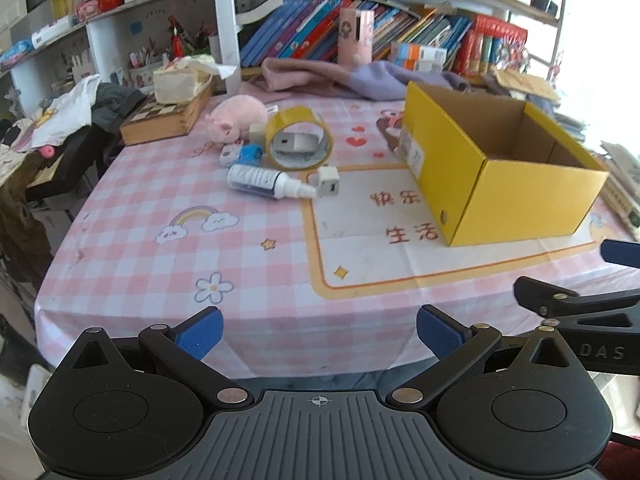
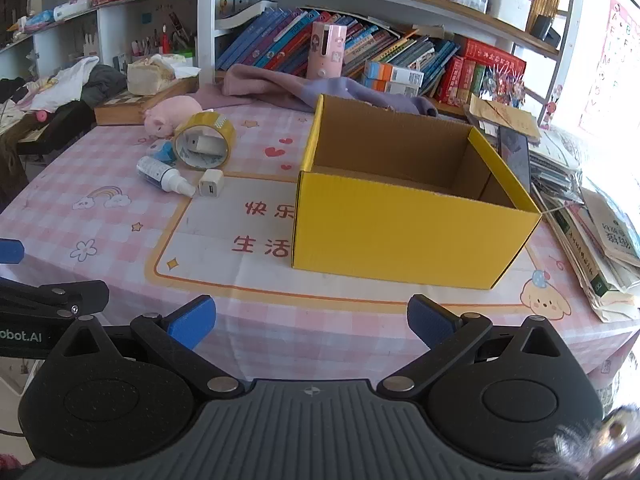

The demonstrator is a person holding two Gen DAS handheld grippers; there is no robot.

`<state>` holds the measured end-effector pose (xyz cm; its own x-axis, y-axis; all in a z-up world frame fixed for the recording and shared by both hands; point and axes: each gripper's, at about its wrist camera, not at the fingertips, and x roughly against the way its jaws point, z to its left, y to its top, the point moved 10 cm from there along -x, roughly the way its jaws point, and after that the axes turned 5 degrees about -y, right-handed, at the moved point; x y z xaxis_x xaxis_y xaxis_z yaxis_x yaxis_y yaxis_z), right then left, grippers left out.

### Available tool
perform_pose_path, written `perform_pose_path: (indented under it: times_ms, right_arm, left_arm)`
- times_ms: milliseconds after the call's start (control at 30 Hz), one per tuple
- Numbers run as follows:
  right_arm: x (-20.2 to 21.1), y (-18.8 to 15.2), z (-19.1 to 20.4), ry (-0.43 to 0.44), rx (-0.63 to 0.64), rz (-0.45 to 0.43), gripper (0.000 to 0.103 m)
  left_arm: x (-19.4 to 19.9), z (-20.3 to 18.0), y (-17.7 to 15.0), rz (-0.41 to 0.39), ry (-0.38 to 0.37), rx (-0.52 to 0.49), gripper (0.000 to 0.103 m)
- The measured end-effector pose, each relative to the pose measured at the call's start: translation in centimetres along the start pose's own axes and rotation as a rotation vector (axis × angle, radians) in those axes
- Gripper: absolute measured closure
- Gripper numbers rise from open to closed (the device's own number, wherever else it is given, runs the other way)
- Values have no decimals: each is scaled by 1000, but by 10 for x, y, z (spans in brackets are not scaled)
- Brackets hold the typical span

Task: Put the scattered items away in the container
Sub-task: 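Move both tools toward the white charger and spray bottle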

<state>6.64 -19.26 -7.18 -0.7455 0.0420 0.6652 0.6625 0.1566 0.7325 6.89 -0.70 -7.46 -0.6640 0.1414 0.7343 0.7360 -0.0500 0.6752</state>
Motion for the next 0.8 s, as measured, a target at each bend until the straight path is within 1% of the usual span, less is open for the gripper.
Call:
perform_pose_path:
  times_ms: [167, 267, 467, 800]
  right_arm:
    - [-1, 0, 4, 14, 11, 1, 2]
    - [-3, 1, 3, 28, 2, 1, 2]
    - [0, 4, 3, 41, 0, -21, 2]
    - [1, -2, 5, 47, -7, -17, 4]
  left_arm:
    - [-1, -2, 1, -7, -20, 8, 0]
    - [-1, -2, 2, -13, -19, 7, 0]
    - [2, 1, 7, -48, -22, 29, 0]
    - [0, 2, -1, -23, 0, 9, 0]
